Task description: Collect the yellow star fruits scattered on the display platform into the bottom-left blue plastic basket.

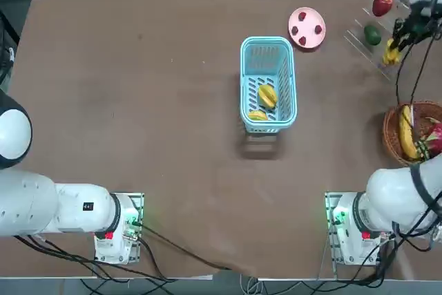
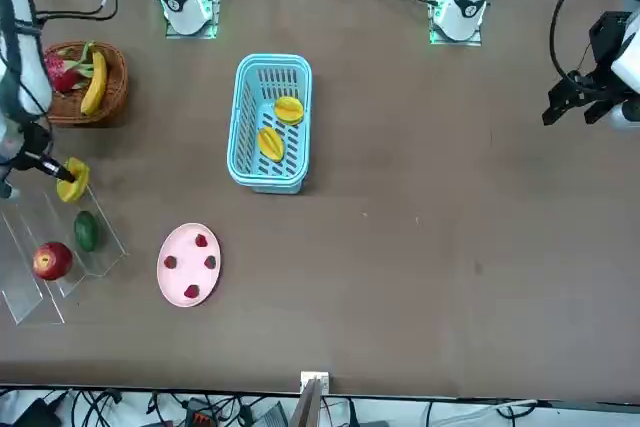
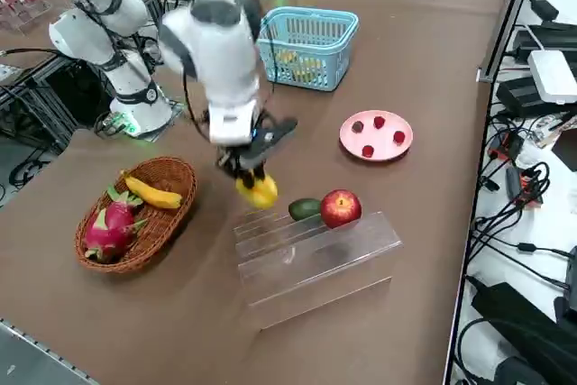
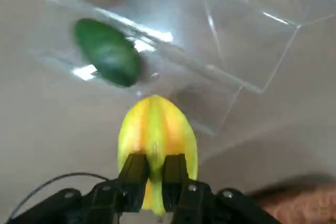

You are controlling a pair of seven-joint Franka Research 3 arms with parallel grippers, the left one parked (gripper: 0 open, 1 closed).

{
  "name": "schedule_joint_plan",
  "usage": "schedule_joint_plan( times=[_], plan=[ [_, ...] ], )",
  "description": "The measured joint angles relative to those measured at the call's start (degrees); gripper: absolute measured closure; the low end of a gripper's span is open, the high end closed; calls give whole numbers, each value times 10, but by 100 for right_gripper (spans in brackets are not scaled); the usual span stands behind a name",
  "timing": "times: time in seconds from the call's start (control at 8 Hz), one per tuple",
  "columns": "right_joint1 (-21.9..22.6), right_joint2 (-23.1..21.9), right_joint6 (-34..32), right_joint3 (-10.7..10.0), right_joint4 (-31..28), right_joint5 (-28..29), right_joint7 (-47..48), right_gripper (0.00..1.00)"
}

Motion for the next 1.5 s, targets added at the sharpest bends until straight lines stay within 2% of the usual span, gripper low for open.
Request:
schedule_joint_plan(
  times=[0.25,0.38,0.62,0.88,1.12,1.38,1.5],
  plan=[
    [41,-52,-140,22,45,14,80,81],
    [78,-74,-178,32,49,25,137,81],
    [183,-102,-211,53,48,55,299,81],
    [319,-102,-197,63,45,59,473,81],
    [424,-82,-157,65,33,59,586,81],
    [477,-45,-101,64,26,59,642,81],
    [493,-27,-94,64,24,59,647,81]
  ],
)
